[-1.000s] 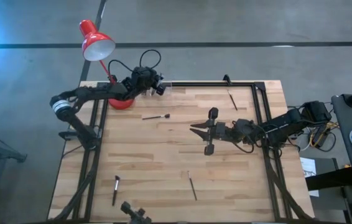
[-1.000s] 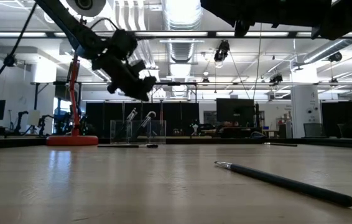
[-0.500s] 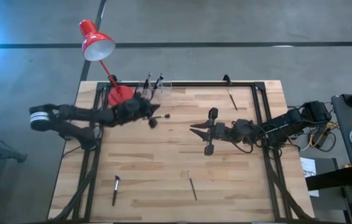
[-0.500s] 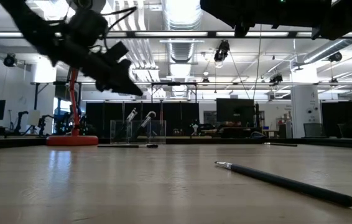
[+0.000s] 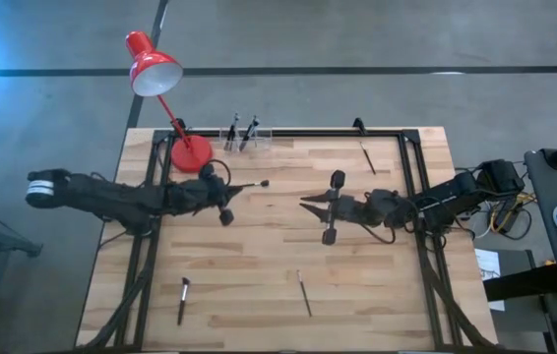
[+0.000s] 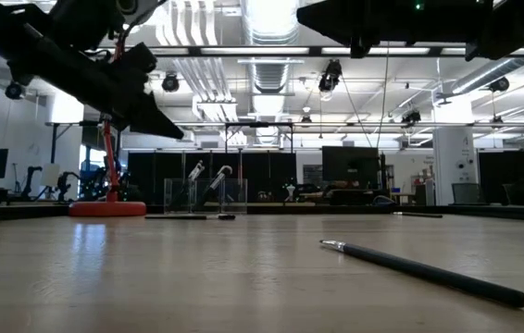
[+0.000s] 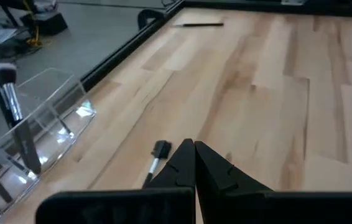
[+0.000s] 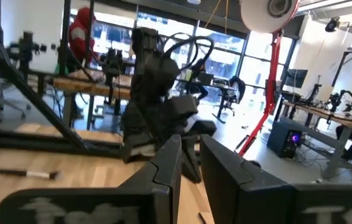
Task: Pick & Place Makeup Supplies
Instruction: Put the makeup brush into the transparent organizer
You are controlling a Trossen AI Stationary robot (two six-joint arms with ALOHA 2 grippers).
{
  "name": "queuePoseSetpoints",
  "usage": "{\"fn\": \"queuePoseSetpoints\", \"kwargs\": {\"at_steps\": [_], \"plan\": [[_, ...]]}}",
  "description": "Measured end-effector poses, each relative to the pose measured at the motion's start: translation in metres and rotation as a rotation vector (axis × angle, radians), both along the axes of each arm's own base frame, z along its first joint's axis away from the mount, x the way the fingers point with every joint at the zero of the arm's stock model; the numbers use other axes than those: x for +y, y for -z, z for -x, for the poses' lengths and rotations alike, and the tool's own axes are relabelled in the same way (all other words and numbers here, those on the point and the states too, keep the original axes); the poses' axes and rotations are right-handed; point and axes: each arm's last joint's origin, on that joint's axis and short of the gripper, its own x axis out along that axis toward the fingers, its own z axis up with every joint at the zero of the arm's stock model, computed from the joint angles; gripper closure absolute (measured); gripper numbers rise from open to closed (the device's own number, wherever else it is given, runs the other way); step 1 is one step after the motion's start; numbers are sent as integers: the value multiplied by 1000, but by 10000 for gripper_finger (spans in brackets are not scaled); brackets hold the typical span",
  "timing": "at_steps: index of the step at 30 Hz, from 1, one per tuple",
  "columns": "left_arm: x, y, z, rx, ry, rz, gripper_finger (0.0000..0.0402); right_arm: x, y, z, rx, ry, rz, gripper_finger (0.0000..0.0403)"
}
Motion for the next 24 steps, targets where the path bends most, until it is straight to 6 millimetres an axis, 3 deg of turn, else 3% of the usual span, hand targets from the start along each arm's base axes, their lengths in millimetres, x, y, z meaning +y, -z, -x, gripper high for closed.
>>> {"fn": "queuePoseSetpoints", "kwargs": {"at_steps": [9, 16, 24], "plan": [[25, 18, -22, 103, -12, 75, 401, -2, 2, 0, 34, 90, 38, 349], [44, 40, -65, 206, -8, 55, 401, -2, 2, 0, 37, 90, 42, 349], [59, 49, -112, 315, -10, -23, 401, -2, 4, 0, 51, 90, 44, 349]]}}
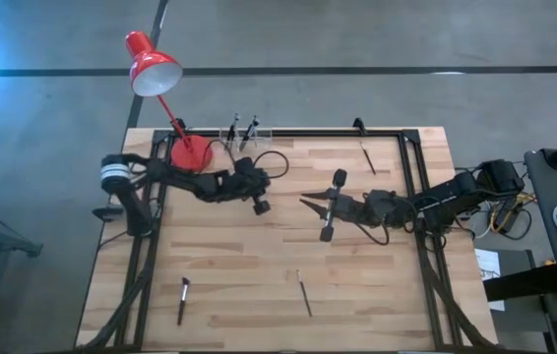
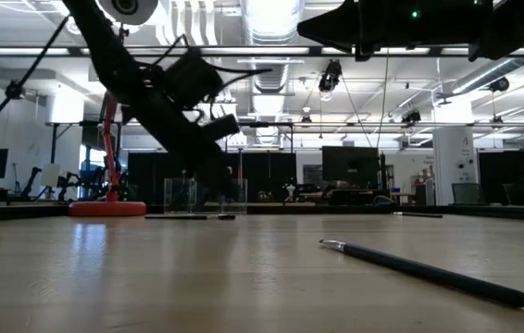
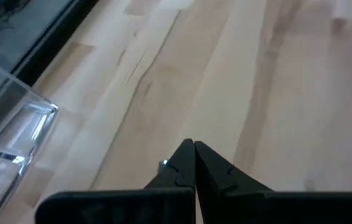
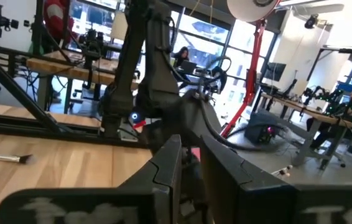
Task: Pick & Place Makeup Supplies
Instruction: Put the makeup brush into the transparent organizer
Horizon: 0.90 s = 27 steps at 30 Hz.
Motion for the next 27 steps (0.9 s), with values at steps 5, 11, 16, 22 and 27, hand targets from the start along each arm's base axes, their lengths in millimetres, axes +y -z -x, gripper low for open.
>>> {"fn": "queuePoseSetpoints", "kwargs": {"at_steps": [5, 11, 16, 22, 27], "plan": [[7, 7, -9, 58, -40, 7, 401, 0, 1, 0, 6, 0, -1, 349], [16, 9, -4, 56, -91, 25, 401, 0, 1, 0, 9, 0, -1, 349], [14, 12, -1, 90, -55, 79, 401, 0, 1, 0, 10, 0, -1, 349], [13, 14, -2, 86, -32, 124, 401, 0, 1, 0, 10, 0, -1, 349], [13, 13, -2, 88, -47, 83, 401, 0, 1, 0, 10, 0, -1, 349]]}}
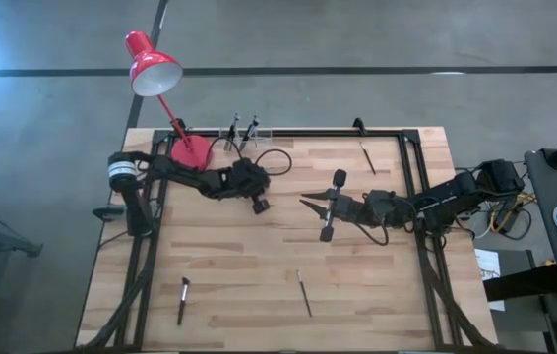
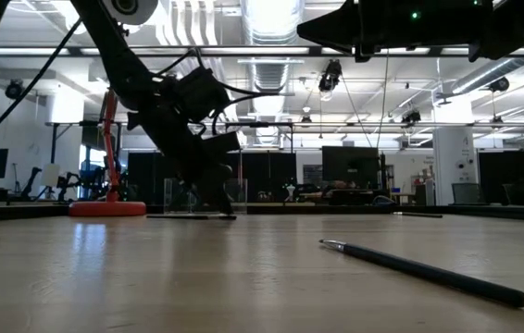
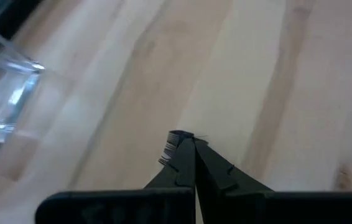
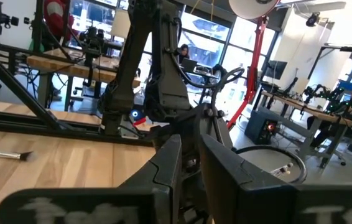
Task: Pick & Place Makeup Supplies
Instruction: Put the makeup brush into the transparent organizer
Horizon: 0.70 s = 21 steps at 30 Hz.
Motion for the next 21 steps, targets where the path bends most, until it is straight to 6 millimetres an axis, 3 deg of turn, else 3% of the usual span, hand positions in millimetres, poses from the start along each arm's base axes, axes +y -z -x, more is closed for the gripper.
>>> {"fn": "queuePoseSetpoints", "kwargs": {"at_steps": [5, 14, 21], "plan": [[0, 0, 1, 2, -20, 1, 393, 0, 0, 0, 0, 0, 0, 349], [-1, -2, -2, 24, 28, 9, 322, 0, 0, 0, 0, 0, 0, 349], [-12, -1, -3, 90, 117, -90, 313, 0, 0, 0, 0, 0, 0, 349]]}}
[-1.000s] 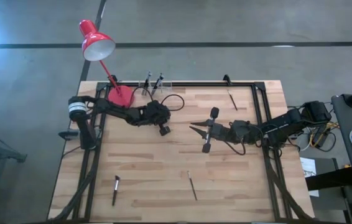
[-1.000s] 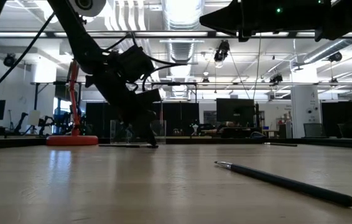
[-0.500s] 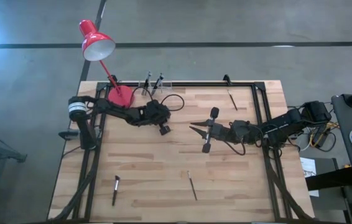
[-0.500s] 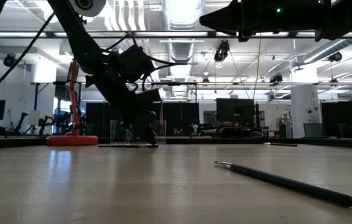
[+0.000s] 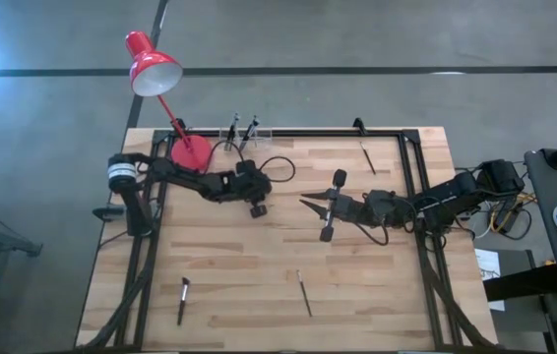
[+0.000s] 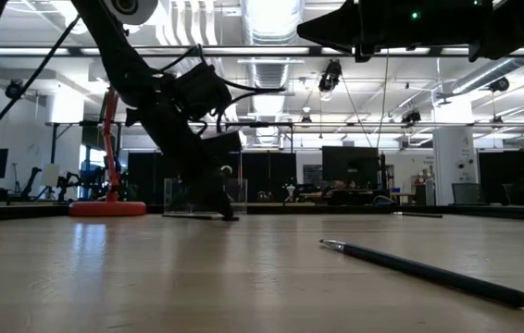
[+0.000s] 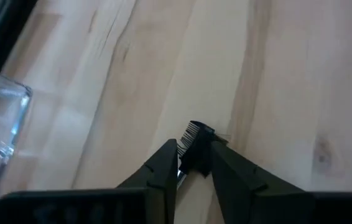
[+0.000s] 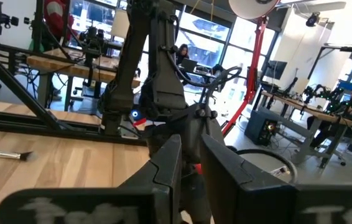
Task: Pick & Place Makeup Supplies
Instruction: Put the makeup brush into the transparent organizer
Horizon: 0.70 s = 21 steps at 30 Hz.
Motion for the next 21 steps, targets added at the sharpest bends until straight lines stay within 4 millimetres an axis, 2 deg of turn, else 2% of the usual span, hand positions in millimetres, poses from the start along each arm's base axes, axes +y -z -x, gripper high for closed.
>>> {"fn": "queuePoseSetpoints", "kwargs": {"at_steps": [8, 21], "plan": [[-12, 2, 0, 69, 73, -118, 313, 0, 0, 0, 0, 0, 0, 349], [-19, 2, 0, 110, 129, -144, 313, 0, 0, 0, 0, 0, 0, 349]]}}
